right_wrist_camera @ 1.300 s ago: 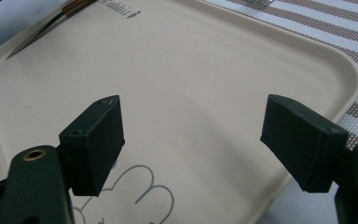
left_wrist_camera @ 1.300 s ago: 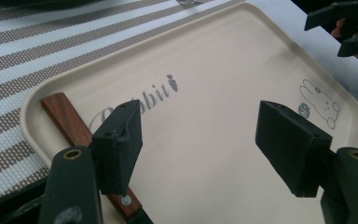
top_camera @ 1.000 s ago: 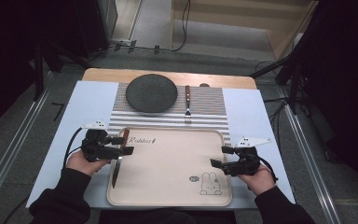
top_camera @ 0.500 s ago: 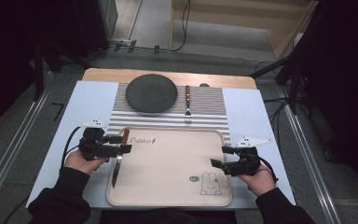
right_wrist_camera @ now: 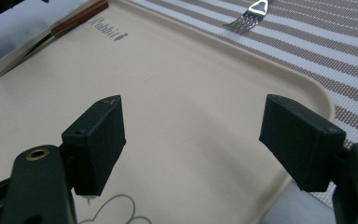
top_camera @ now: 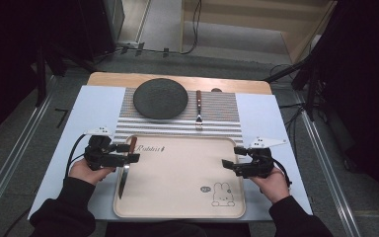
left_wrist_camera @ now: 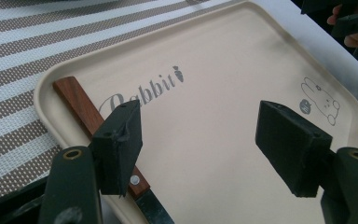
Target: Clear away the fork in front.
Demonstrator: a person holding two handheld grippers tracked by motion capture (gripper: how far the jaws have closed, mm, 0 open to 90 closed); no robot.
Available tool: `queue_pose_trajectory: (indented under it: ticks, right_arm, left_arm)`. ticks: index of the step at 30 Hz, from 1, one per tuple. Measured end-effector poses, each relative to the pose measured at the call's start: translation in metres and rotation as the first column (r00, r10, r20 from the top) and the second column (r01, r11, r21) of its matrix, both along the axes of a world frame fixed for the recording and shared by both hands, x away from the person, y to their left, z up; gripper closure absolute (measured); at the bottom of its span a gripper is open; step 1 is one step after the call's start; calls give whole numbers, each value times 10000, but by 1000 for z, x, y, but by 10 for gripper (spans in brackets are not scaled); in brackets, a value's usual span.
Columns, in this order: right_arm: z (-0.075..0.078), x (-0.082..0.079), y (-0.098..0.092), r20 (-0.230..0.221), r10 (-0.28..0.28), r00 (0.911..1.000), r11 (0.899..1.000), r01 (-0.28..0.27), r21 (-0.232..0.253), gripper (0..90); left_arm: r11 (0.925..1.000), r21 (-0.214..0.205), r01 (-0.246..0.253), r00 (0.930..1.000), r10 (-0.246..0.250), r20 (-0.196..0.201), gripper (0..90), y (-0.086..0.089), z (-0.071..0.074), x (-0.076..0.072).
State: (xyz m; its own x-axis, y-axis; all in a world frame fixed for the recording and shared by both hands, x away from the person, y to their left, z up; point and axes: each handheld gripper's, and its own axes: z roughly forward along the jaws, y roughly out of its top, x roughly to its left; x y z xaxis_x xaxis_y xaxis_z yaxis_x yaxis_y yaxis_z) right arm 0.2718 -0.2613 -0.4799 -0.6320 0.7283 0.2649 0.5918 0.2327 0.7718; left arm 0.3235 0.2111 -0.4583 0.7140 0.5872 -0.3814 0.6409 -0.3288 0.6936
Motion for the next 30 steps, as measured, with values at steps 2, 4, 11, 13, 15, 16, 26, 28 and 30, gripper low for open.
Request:
queue_pose_trajectory:
  ticks: [2,4,11,13,15,16,26,28,30]
  right_arm:
    - [0,1,0,81,1,10000,10000,-2,77,189]
    - [1,2,0,174,-9,9998,9999,7,106,188]
    - [4,9,3,187,-10,9998,9997,5,241,188]
    - [5,12,4,153,-51,9999,9996,46,270,189]
    - [5,15,5,90,-57,9999,9992,54,396,191]
    - [5,17,5,57,-84,9999,9990,82,435,193]
    - [7,30,9,-23,-262,9997,9987,263,435,206]
    - [7,33,10,-21,-317,9995,9984,318,472,208]
    - [9,35,11,15,-409,9992,9975,407,575,213]
  left_arm:
    - [10000,-25,-18,10000,18,-28,319,0,0,1]
    - [10000,-12,-27,10000,27,-20,319,0,0,0]
    - [10000,35,18,10000,-18,10,319,-1,0,-1]
    - [10000,69,36,10000,-37,52,319,-1,0,-2]
    - [10000,19,57,9999,-57,123,319,-1,0,-3]
    - [10000,6,63,9998,-63,176,319,-1,0,-4]
    - [9999,110,-2,9999,0,134,319,1,-2,-4]
    - [9999,162,18,9999,-20,119,319,0,-3,-4]
    - [9998,214,38,9999,-41,141,319,0,-3,-5]
